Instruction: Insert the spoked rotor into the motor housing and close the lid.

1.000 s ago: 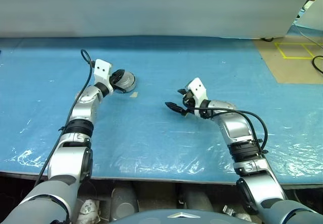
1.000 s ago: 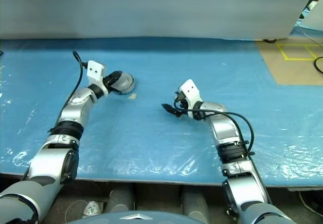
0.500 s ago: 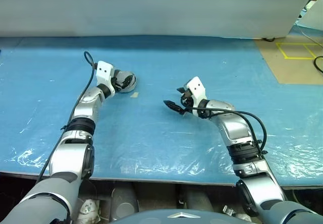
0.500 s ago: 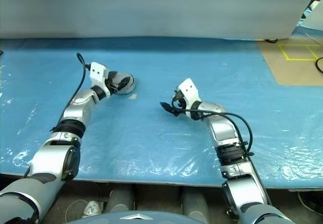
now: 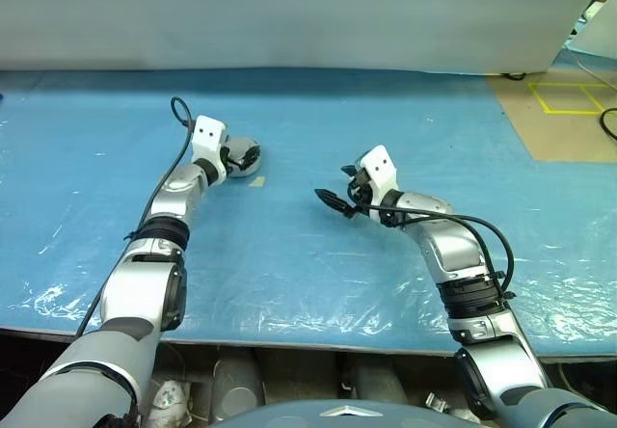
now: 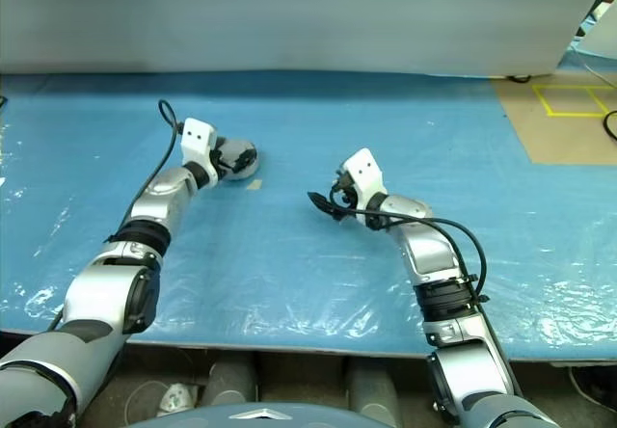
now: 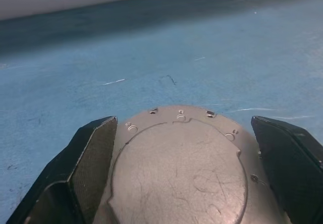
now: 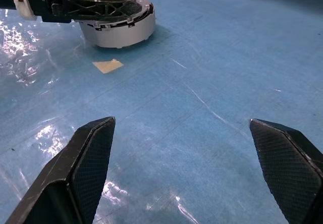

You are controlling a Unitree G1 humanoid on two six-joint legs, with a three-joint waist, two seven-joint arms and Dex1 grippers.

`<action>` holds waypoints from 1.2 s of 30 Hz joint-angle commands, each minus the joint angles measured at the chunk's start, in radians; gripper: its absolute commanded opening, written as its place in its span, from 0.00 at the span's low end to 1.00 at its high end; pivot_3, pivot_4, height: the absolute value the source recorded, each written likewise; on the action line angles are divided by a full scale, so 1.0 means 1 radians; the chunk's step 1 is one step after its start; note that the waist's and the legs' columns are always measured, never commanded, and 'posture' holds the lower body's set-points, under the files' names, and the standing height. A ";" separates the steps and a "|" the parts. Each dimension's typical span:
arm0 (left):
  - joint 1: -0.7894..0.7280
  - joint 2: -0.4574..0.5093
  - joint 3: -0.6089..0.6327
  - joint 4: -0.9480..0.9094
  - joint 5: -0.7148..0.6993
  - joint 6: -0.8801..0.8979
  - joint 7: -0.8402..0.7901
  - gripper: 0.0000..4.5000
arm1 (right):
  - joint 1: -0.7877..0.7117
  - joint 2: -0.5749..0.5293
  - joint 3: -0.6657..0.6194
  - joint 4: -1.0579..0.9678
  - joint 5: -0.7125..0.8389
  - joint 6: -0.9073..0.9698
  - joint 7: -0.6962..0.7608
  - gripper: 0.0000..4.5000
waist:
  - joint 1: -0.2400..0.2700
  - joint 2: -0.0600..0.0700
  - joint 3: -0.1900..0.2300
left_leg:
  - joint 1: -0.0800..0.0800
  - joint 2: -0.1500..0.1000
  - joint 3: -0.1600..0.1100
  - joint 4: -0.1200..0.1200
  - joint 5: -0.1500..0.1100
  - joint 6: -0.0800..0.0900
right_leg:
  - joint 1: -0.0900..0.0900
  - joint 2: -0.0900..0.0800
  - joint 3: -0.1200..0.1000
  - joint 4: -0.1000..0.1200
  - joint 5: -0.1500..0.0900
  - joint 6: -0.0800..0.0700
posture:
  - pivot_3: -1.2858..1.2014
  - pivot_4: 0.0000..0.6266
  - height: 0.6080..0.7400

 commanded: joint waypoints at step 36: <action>0.127 -0.028 -0.086 -0.208 -0.009 0.113 -0.319 0.69 | -0.105 -0.034 -0.065 0.062 0.029 -0.110 -0.032 1.00 | 0.008 0.000 0.000 | -0.002 -0.010 -0.006 -0.011 0.000 0.000 | 0.006 -0.011 -0.003 -0.013 -0.001 0.005 | 0.52 0.24 1.00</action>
